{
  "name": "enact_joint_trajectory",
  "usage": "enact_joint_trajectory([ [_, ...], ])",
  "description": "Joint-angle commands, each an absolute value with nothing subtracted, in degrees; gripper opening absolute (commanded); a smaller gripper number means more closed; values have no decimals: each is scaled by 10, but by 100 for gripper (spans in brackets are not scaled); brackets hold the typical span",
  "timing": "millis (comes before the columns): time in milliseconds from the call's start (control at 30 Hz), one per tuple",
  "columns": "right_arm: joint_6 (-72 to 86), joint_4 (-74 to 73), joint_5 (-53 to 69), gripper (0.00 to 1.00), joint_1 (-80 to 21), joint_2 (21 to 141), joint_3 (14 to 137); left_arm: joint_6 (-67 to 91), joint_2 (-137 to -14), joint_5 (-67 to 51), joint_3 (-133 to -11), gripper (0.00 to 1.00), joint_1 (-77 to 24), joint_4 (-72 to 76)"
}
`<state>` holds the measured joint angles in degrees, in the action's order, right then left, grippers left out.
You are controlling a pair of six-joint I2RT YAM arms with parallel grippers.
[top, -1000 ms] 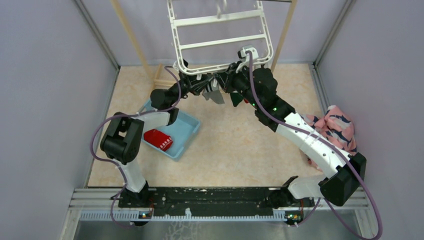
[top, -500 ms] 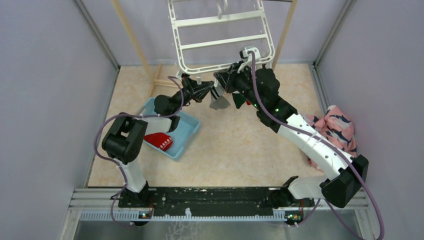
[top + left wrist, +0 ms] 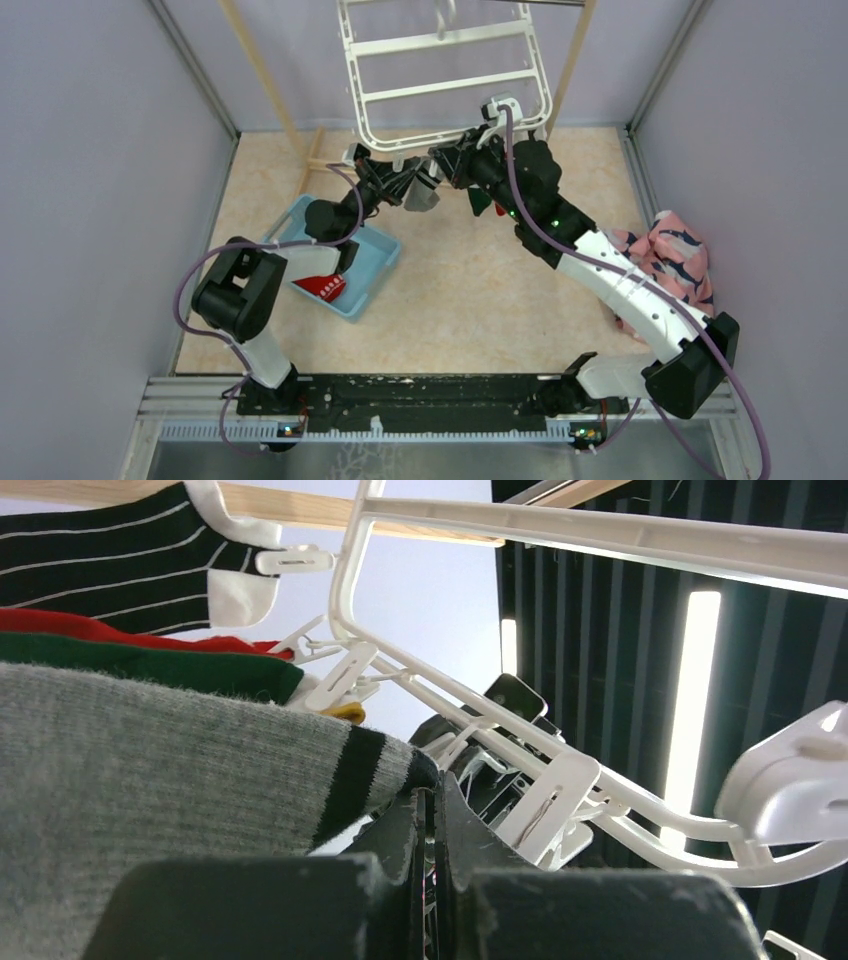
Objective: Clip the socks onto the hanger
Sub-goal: Clamp the sock onto the hanger.
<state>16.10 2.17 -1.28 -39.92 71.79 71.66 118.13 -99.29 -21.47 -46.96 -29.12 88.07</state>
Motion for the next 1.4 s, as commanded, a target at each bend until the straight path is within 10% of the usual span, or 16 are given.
enact_joint_trajectory([
  [0,152,-5,2,0,-402,707,716,1195,-973,-190,-465,0,-296,1027],
  [1367,149,12,-9,0,-402,717,710,1216,-951,-218,-488,0,-307,1027],
])
